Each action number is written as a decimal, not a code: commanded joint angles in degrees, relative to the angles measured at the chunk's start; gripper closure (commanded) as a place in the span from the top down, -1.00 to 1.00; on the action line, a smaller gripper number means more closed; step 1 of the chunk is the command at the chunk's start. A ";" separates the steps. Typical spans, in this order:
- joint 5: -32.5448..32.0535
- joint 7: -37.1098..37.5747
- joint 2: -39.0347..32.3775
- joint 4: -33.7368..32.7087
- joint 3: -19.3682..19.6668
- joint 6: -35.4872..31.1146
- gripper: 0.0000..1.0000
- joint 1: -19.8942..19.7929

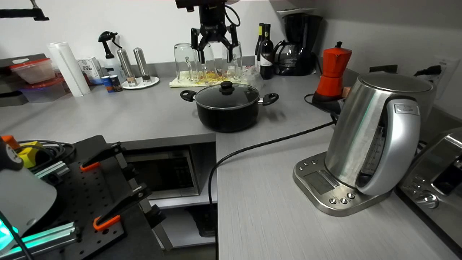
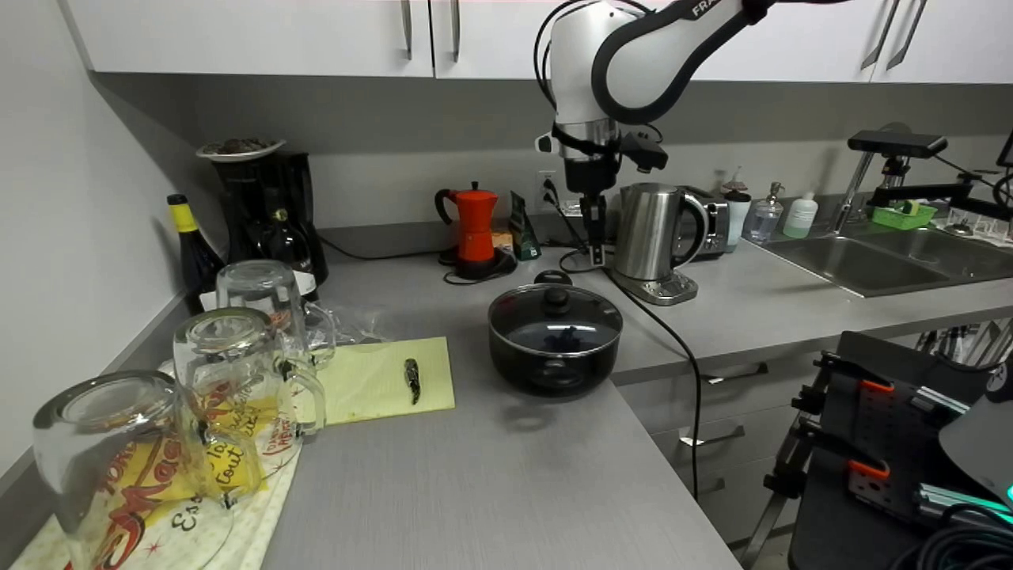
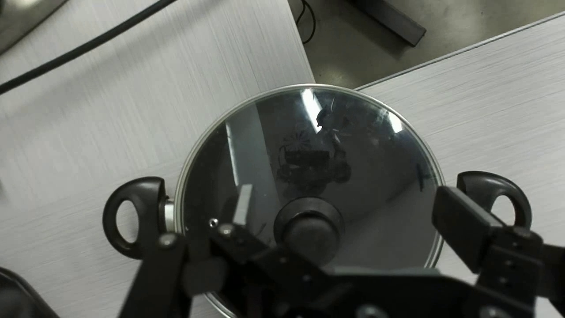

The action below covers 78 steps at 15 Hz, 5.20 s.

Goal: Remove the lid from the pot

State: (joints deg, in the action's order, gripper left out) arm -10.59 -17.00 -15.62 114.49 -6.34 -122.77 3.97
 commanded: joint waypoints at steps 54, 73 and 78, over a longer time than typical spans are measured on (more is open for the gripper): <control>-0.44 -14.75 -3.46 -1.68 -4.66 0.26 -0.53 1.58; -3.91 -20.06 11.77 22.66 -14.93 -4.47 -0.53 13.05; -5.28 -22.67 11.46 25.99 -17.06 -5.43 -0.53 16.00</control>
State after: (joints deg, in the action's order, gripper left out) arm -14.34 -37.19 -6.36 137.90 -22.66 -126.84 18.77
